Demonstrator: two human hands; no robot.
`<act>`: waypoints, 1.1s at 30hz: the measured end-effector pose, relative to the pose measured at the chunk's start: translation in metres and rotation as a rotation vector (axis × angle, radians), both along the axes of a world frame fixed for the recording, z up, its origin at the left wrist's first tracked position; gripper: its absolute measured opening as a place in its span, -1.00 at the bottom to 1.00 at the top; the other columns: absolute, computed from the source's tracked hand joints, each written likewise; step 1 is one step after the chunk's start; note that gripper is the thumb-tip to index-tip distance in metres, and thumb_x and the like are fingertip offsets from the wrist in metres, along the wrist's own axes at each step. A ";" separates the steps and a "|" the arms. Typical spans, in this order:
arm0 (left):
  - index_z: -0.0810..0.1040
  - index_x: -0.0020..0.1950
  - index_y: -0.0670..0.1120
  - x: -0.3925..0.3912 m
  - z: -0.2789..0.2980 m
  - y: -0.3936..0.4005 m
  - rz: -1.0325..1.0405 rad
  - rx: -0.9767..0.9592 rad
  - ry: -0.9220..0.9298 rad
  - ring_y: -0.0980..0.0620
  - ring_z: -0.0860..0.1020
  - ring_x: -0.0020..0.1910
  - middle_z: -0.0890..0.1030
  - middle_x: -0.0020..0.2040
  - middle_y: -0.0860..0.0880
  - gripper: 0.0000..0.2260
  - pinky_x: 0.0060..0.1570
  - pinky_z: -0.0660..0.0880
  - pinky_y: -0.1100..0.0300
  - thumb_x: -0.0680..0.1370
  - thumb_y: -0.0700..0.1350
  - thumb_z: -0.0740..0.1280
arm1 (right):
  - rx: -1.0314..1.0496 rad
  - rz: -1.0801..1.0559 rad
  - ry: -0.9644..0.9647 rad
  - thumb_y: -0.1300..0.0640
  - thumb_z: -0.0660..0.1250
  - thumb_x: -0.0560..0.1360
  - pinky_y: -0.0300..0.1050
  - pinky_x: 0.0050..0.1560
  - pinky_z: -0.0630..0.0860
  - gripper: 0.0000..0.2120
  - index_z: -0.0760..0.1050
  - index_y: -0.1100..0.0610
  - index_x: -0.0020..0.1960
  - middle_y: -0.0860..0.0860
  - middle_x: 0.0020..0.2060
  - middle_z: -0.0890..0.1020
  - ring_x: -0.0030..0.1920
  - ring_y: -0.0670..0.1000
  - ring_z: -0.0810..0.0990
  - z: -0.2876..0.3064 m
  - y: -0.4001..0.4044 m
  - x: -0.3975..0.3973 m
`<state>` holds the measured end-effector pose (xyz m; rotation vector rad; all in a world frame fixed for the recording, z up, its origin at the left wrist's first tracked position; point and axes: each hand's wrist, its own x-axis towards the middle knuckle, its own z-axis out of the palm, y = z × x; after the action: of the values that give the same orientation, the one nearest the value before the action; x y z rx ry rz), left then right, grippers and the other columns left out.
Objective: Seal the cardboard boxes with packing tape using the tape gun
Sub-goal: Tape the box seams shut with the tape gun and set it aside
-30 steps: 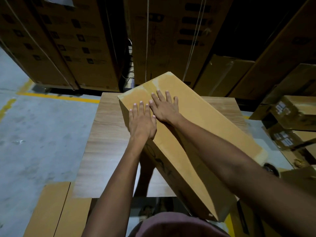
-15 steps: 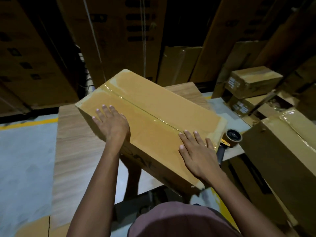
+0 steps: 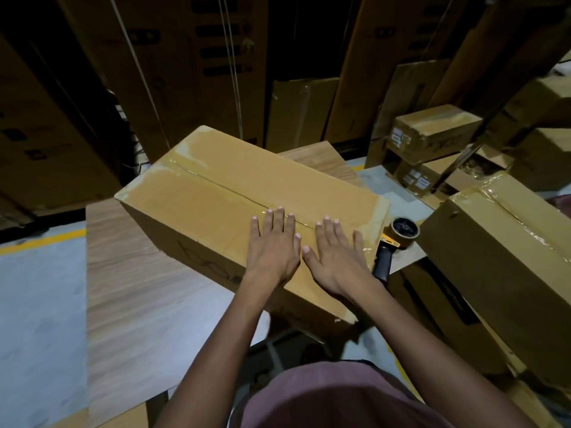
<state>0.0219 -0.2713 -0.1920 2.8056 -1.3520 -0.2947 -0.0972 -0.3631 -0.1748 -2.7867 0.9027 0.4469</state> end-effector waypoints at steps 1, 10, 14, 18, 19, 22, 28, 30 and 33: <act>-0.08 0.68 -0.06 0.001 0.000 -0.002 -0.011 0.013 0.008 -0.13 -0.12 0.65 -0.08 0.68 -0.10 -0.48 0.58 -0.13 -0.20 0.73 0.05 -0.12 | 0.020 0.023 -0.008 -0.31 -0.29 0.66 0.21 0.59 -0.30 -0.25 -0.25 0.13 0.68 0.08 0.67 -0.24 0.65 0.07 -0.29 -0.001 -0.003 0.010; -0.05 0.67 -0.06 0.007 0.001 -0.028 0.155 -0.026 0.075 -0.16 -0.09 0.64 -0.06 0.68 -0.05 -0.48 0.56 -0.12 -0.25 0.73 0.07 -0.09 | -0.016 -0.069 0.013 -0.30 -0.25 0.67 0.22 0.59 -0.28 -0.28 -0.31 0.09 0.67 0.03 0.63 -0.37 0.63 0.10 -0.39 0.005 -0.017 -0.060; -0.05 0.66 -0.11 -0.008 0.009 -0.061 0.127 -0.011 0.113 -0.38 -0.11 0.60 -0.08 0.66 -0.22 -0.43 0.52 -0.18 -0.34 0.72 0.12 -0.06 | 0.142 -0.139 -0.199 -0.24 -0.06 0.71 0.15 0.61 -0.13 -0.26 -0.26 0.12 0.68 0.02 0.63 -0.39 0.61 0.10 -0.42 -0.007 -0.027 -0.063; -0.04 0.67 -0.05 -0.013 0.018 -0.105 -0.129 -0.083 0.093 -0.26 -0.15 0.63 -0.10 0.66 -0.17 -0.45 0.49 -0.21 -0.37 0.72 0.09 0.01 | 0.336 -0.243 -0.484 -0.14 0.13 0.71 0.03 0.59 -0.07 -0.20 -0.32 0.12 0.67 -0.03 0.57 -0.51 0.59 0.01 -0.42 -0.018 -0.045 -0.059; -0.06 0.67 -0.03 -0.009 0.019 -0.118 -0.185 -0.100 0.100 -0.23 -0.17 0.63 -0.13 0.67 -0.16 -0.44 0.49 -0.21 -0.35 0.72 0.10 0.01 | 0.381 -0.248 -0.542 -0.11 0.17 0.70 -0.08 0.55 -0.06 -0.17 -0.34 0.11 0.66 -0.05 0.54 -0.55 0.57 -0.07 -0.39 -0.020 -0.048 -0.060; -0.10 0.68 -0.02 0.016 0.013 -0.147 -0.239 -0.160 0.127 -0.14 -0.18 0.64 -0.13 0.67 -0.12 -0.41 0.53 -0.21 -0.28 0.71 0.16 0.00 | 0.443 -0.239 -0.629 -0.08 0.24 0.68 -0.24 0.47 -0.12 -0.09 -0.43 0.09 0.63 -0.11 0.50 -0.61 0.53 -0.20 -0.41 -0.027 -0.054 -0.061; 0.12 0.65 -0.04 0.044 -0.006 -0.159 -0.201 -0.246 -0.014 -0.04 0.08 0.63 0.23 0.62 -0.03 -0.41 0.57 -0.07 -0.17 0.69 0.23 -0.06 | 0.545 -0.246 -0.636 0.00 0.29 0.68 -0.28 0.45 -0.13 -0.10 -0.38 0.02 0.65 -0.11 0.52 -0.57 0.29 -0.52 -0.56 -0.035 -0.071 -0.057; 0.16 0.64 -0.04 0.046 -0.009 -0.161 -0.171 -0.248 -0.040 -0.04 0.12 0.61 0.27 0.60 -0.03 -0.43 0.56 -0.05 -0.18 0.70 0.22 -0.06 | 0.548 -0.218 -0.620 0.04 0.28 0.69 -0.40 0.40 -0.21 -0.15 -0.29 0.05 0.68 -0.07 0.53 -0.56 0.25 -0.54 -0.59 -0.035 -0.078 -0.051; 0.22 0.61 -0.05 0.051 -0.006 -0.165 -0.103 -0.231 -0.056 -0.05 0.16 0.60 0.30 0.59 -0.05 -0.45 0.54 -0.01 -0.21 0.70 0.20 -0.03 | 0.553 -0.165 -0.622 0.07 0.26 0.70 -0.62 0.27 -0.26 -0.22 -0.22 0.06 0.69 -0.06 0.54 -0.54 0.22 -0.57 -0.57 -0.035 -0.096 -0.042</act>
<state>0.0730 -0.4360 -0.1982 2.5792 -1.4413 -0.0565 -0.1393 -0.4594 -0.2099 -2.1169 0.7073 -0.1775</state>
